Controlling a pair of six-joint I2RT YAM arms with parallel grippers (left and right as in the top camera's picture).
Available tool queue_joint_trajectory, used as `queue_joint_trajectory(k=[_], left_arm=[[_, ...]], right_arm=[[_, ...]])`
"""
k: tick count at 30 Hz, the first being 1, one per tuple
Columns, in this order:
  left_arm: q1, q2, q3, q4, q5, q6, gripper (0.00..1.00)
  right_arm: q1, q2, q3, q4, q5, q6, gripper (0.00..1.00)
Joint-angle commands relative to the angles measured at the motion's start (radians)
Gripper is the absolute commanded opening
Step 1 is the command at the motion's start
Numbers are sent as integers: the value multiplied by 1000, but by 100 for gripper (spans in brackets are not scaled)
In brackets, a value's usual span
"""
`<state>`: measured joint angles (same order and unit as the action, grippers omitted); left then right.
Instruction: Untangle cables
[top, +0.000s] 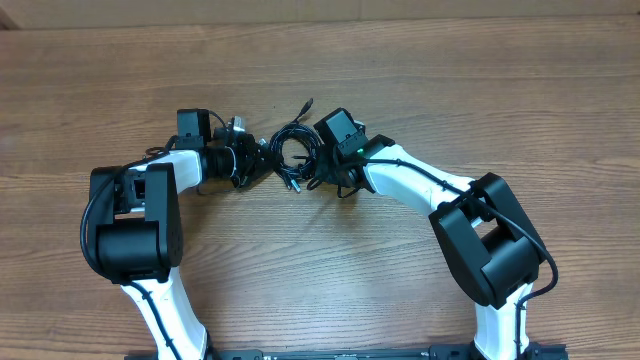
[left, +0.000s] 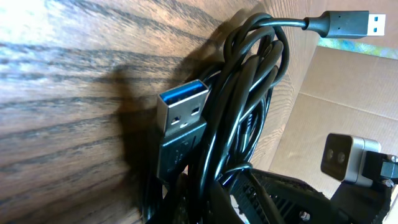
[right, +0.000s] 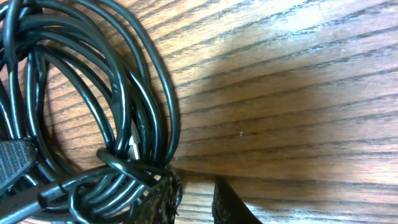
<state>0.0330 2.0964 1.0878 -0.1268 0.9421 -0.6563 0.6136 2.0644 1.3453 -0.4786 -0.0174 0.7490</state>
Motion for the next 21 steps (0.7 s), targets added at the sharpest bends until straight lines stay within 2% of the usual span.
queue_joint_trajectory(k=[1, 21], left_arm=[[-11, 5, -24, -10, -61, -25, 4], [-11, 5, -24, -10, -59, -25, 4]], right_arm=[[8, 25, 0, 19, -39, 6, 20], [55, 25, 0, 5, 1, 6, 19]])
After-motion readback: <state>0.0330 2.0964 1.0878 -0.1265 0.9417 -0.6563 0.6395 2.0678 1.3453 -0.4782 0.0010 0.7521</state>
